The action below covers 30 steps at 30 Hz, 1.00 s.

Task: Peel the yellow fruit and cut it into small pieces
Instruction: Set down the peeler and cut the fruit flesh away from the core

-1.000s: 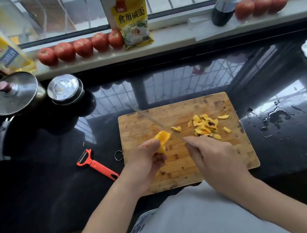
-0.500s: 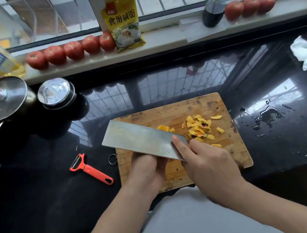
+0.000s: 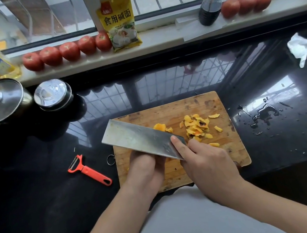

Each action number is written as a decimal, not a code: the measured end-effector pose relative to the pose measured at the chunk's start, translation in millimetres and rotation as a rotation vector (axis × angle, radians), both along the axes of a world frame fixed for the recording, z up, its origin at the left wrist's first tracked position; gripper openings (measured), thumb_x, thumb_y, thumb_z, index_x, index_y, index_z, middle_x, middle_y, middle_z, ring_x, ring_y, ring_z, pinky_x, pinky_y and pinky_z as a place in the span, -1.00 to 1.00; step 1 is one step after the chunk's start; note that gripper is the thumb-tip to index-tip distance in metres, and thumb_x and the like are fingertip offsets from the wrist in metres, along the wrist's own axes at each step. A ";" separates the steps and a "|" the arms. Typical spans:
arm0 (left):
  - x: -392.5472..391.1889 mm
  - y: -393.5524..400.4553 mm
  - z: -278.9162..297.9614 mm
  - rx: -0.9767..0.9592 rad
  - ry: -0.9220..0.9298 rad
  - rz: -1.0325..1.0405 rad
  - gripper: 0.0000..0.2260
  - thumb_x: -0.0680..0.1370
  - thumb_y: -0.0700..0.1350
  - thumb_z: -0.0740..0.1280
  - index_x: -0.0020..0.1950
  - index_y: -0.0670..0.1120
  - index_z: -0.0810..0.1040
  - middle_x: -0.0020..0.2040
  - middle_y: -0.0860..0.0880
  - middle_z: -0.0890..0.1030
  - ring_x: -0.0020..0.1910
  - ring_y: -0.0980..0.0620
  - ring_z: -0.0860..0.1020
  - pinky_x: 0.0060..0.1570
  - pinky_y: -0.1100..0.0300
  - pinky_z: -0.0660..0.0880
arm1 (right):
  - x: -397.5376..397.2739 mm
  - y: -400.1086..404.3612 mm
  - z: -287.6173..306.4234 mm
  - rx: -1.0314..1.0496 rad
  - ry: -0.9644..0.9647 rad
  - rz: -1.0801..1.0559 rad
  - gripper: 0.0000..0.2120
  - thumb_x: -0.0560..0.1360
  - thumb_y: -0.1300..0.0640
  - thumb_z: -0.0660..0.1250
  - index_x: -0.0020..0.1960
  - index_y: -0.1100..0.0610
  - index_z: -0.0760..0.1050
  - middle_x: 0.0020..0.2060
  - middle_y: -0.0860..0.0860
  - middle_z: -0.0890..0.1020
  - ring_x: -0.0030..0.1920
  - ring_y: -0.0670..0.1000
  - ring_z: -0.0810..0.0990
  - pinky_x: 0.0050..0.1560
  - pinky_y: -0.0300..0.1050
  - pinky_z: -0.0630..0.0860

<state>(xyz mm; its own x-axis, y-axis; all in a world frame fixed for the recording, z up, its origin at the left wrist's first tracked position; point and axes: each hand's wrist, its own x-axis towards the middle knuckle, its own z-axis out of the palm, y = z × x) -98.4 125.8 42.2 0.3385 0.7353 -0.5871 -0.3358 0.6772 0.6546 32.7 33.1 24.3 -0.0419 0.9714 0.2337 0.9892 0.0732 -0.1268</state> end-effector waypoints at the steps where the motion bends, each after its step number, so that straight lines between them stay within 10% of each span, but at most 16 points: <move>1: -0.2 0.2 0.0 0.004 0.000 0.002 -0.87 0.62 -0.33 0.32 -0.07 -0.14 0.54 -0.17 -0.13 0.60 -0.12 -0.09 0.60 -0.03 -0.03 0.56 | -0.1 0.6 0.1 0.002 -0.002 0.000 -0.49 0.43 0.20 0.49 0.37 0.21 0.55 -0.26 0.03 0.54 -0.39 -0.02 0.50 -0.50 -0.16 0.39; 20: 4.1 -0.8 1.4 -0.134 0.002 0.049 -0.58 0.64 -0.32 0.27 -0.33 -0.05 0.71 -0.22 -0.12 0.67 -0.24 -0.03 0.67 -0.09 0.05 0.60 | -3.5 1.9 -4.6 -0.046 -0.057 -0.047 -0.49 0.43 0.21 0.50 0.37 0.18 0.55 -0.28 0.03 0.52 -0.43 -0.01 0.47 -0.50 -0.17 0.28; 30: 6.8 -1.9 0.0 -0.153 0.086 0.063 -0.80 0.65 -0.31 0.25 -0.10 -0.16 0.61 -0.23 -0.11 0.69 -0.28 0.00 0.67 -0.17 0.11 0.60 | -5.1 -2.4 -2.7 -0.057 -0.025 -0.077 -0.49 0.46 0.20 0.49 0.39 0.18 0.53 -0.26 0.04 0.53 -0.41 0.01 0.50 -0.53 -0.13 0.38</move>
<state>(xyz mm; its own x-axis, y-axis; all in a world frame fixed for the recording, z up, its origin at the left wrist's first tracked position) -91.7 124.0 42.2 0.2382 0.6531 -0.7188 -0.3276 0.7508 0.5736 27.6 30.7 21.5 0.0282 0.9836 0.1782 0.9946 -0.0098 -0.1035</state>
